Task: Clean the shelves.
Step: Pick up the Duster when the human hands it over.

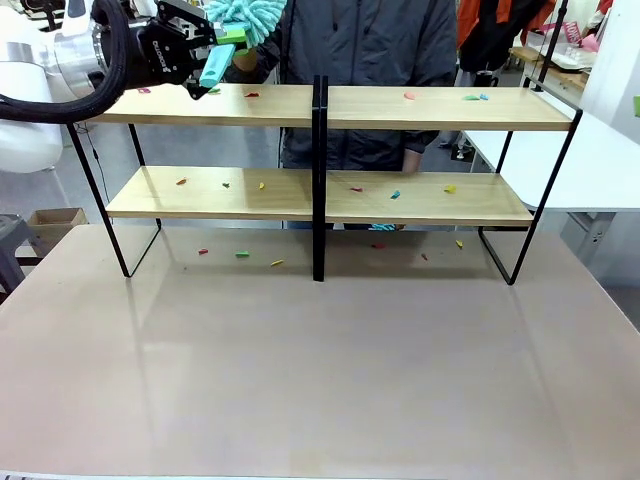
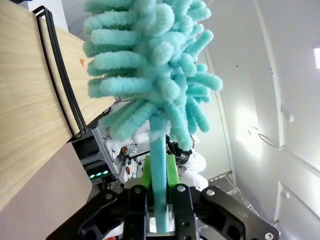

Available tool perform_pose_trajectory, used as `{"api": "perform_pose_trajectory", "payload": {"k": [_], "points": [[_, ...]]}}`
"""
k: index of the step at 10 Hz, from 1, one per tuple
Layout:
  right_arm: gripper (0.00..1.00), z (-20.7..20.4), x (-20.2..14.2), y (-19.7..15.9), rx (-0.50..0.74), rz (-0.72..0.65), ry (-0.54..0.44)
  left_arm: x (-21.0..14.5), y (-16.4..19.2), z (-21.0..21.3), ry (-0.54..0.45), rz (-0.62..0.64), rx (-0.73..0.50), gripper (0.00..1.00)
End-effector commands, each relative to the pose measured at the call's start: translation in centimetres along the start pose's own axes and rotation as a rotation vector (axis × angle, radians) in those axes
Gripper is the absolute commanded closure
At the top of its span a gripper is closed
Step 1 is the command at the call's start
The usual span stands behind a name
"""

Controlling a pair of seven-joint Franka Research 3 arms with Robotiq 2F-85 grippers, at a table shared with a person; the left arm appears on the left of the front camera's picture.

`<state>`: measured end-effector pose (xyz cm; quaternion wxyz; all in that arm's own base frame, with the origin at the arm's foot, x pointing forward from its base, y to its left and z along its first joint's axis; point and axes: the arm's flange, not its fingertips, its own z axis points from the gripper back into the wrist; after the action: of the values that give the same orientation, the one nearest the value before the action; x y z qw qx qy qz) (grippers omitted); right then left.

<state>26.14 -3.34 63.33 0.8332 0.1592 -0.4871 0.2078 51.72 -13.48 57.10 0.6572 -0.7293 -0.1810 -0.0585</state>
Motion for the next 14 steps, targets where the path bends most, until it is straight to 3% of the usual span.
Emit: {"api": "perform_pose_trajectory", "payload": {"k": [1, 4, 7, 8, 10, 11, 12, 13, 14], "points": [[0.0, 0.0, 0.0, 0.0, 0.002, -0.001, -0.002, -0.7, -1.6, 0.6, 0.039, -0.043, -0.014, 1.0], [0.0, 0.0, 0.0, 0.0, 0.002, -0.001, -0.002, -4.3, -8.1, 5.9, 0.312, -0.237, 0.075, 1.0], [0.0, 0.0, 0.0, 0.0, 0.002, -0.001, -0.002, -10.1, -14.4, 17.1, 0.562, -0.39, 0.277, 1.0], [0.0, 0.0, 0.0, 0.0, 0.002, -0.001, -0.002, -12.1, -16.7, 21.2, 0.567, -0.447, 0.37, 1.0], [0.0, 0.0, 0.0, 0.0, 0.002, -0.001, -0.002, -16.3, -20.7, 29.9, 0.465, -0.506, 0.528, 1.0], [0.0, 0.0, 0.0, 0.0, 0.002, -0.001, -0.002, -18.5, -21.6, 34.6, 0.362, -0.474, 0.685, 1.0], [0.0, 0.0, 0.0, 0.0, 0.002, -0.001, -0.002, -20.2, -22.2, 38.4, 0.25, -0.459, 0.713, 1.0], [0.0, 0.0, 0.0, 0.0, 0.002, -0.001, -0.002, -21.9, -22.1, 41.7, 0.194, -0.446, 0.77, 1.0], [0.0, 0.0, 0.0, 0.0, 0.002, -0.001, -0.002, -22.4, -21.6, 43.6, 0.198, -0.364, 0.871, 1.0]]}}
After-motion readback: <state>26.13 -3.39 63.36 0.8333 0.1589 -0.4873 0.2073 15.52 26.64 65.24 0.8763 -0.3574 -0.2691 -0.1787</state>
